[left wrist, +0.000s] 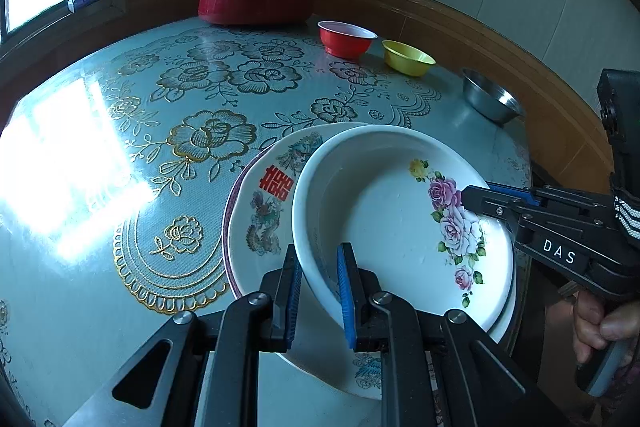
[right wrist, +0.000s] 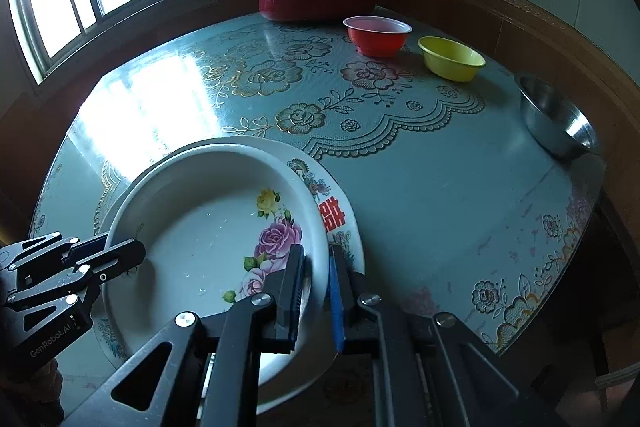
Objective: Organize plates and bowls
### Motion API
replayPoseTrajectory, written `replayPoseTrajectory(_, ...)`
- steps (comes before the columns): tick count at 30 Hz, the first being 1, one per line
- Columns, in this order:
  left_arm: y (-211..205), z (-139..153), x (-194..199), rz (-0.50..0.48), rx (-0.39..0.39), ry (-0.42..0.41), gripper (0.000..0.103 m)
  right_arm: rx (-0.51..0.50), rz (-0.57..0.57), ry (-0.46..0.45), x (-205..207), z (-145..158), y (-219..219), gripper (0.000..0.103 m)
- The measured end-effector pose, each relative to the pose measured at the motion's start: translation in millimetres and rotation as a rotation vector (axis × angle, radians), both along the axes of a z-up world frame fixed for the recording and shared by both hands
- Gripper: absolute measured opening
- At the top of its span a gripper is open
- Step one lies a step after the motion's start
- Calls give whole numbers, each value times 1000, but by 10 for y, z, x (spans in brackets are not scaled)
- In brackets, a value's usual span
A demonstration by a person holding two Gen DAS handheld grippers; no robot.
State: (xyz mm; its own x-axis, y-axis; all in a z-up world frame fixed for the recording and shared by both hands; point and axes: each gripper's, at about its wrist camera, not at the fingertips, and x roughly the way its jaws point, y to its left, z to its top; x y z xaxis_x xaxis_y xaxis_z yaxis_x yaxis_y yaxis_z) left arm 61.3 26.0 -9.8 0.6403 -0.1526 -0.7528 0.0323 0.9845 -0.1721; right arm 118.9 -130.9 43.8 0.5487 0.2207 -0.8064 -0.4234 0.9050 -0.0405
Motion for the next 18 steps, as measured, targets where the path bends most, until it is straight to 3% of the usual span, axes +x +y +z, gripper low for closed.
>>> replayPoseTrajectory(11, -8, -17, 13, 13, 1, -6, 19, -61, 9, -62, -96, -11, 71, 19)
replayPoseTrajectory(18, -48, -28, -22, 27, 24, -31, 20, 39, -19, -47, -98, 17, -54, 25)
